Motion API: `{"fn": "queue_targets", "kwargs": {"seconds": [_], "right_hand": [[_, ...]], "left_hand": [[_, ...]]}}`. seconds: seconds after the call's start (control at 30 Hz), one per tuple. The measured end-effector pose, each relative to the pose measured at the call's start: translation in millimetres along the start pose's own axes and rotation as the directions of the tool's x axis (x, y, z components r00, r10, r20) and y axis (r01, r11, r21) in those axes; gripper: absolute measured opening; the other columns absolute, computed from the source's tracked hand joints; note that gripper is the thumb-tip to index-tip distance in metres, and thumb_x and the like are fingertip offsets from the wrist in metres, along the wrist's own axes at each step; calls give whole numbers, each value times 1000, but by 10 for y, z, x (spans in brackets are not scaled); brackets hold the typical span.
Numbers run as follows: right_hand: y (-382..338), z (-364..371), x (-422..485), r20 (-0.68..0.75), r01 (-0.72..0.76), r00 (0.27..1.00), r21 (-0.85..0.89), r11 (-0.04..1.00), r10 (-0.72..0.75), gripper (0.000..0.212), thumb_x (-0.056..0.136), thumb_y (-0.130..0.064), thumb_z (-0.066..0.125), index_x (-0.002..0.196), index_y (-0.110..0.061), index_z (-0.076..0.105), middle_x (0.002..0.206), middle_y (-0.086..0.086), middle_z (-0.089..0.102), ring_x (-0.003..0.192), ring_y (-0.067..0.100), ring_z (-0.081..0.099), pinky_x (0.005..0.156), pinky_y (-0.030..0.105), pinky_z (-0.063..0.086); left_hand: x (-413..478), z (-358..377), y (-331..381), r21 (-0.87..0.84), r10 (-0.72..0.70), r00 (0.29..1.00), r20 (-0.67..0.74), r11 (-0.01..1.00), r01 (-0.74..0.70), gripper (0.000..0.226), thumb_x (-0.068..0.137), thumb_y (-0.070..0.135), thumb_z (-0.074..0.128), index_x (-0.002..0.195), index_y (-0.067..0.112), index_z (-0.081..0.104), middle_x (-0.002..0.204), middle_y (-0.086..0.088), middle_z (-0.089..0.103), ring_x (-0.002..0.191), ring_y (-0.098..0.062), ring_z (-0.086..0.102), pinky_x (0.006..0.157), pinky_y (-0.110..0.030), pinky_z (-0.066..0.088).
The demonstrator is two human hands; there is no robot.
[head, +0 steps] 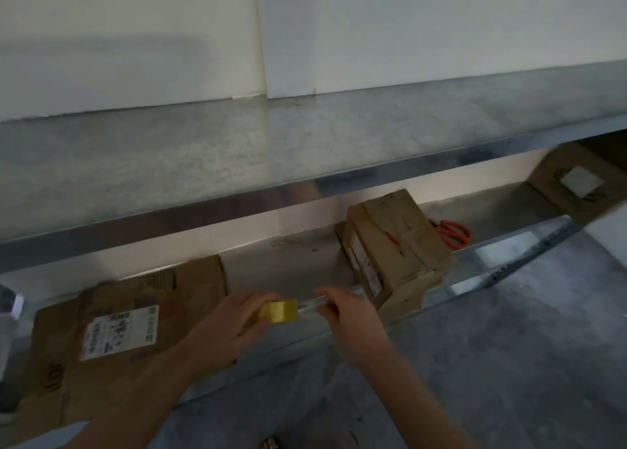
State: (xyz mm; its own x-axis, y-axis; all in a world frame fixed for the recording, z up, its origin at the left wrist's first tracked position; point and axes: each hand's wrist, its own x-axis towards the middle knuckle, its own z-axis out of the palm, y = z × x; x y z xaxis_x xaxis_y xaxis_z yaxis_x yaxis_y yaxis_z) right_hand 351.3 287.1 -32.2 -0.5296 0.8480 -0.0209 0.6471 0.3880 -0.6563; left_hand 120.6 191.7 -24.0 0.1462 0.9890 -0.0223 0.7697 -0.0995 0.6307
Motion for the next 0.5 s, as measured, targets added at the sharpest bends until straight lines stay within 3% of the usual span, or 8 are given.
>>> {"fn": "queue_targets", "kwargs": {"seconds": [0.07,0.17,0.27,0.33,0.37,0.47,0.5], "right_hand": [[-27,-260,-89,-1,9,1000,-20,1000,-9,15,92,-22,67,105,-16,70,91,-2,71,80,4,58,71,16,41],[5,-652,-151,-1,34,999,-62,997,-35,5,91,-24,67,93,-20,70,86,-6,71,77,7,62,70,19,46],[132,-1037,-178,3,62,998,-80,995,-62,5,91,-25,67,90,-30,69,81,-15,68,71,-4,59,66,4,41],[260,-1306,-217,24,73,997,-74,995,-71,12,91,-27,67,86,-38,64,77,-22,63,72,-12,57,65,2,40],[339,-1452,-239,18,75,997,-62,995,-74,17,91,-27,67,84,-41,61,76,-25,61,72,-13,57,65,2,41],[590,-1887,-293,15,119,993,-4,993,-119,26,89,-26,70,77,-45,57,72,-27,62,78,-15,59,67,0,42],[669,-2019,-298,33,144,989,2,990,-144,26,88,-27,71,76,-46,57,72,-26,63,79,-14,59,68,0,43]], "left_hand": [[43,-16,256,-4,-3,1000,-22,1000,2,44,91,59,47,130,38,46,123,16,52,112,1,46,97,-20,37],[179,-28,638,-90,-84,988,-132,993,72,36,87,48,61,121,41,50,117,15,58,106,-2,54,92,-24,45],[339,5,959,-181,-162,962,-219,976,123,29,83,45,69,109,42,55,100,18,63,91,1,59,76,-24,50],[461,68,1167,-202,-183,953,-243,970,134,28,81,45,72,105,39,58,101,14,64,90,-1,59,75,-27,50],[526,113,1262,-152,-186,951,-247,977,152,29,81,44,72,106,37,60,104,11,64,93,-4,59,78,-30,50],[686,296,1515,260,-104,949,-299,947,186,33,82,43,68,111,27,62,115,5,64,103,-17,59,87,-36,48],[713,354,1600,285,-108,945,-310,938,200,33,81,44,69,109,27,63,113,6,65,102,-16,59,87,-36,48]]}}
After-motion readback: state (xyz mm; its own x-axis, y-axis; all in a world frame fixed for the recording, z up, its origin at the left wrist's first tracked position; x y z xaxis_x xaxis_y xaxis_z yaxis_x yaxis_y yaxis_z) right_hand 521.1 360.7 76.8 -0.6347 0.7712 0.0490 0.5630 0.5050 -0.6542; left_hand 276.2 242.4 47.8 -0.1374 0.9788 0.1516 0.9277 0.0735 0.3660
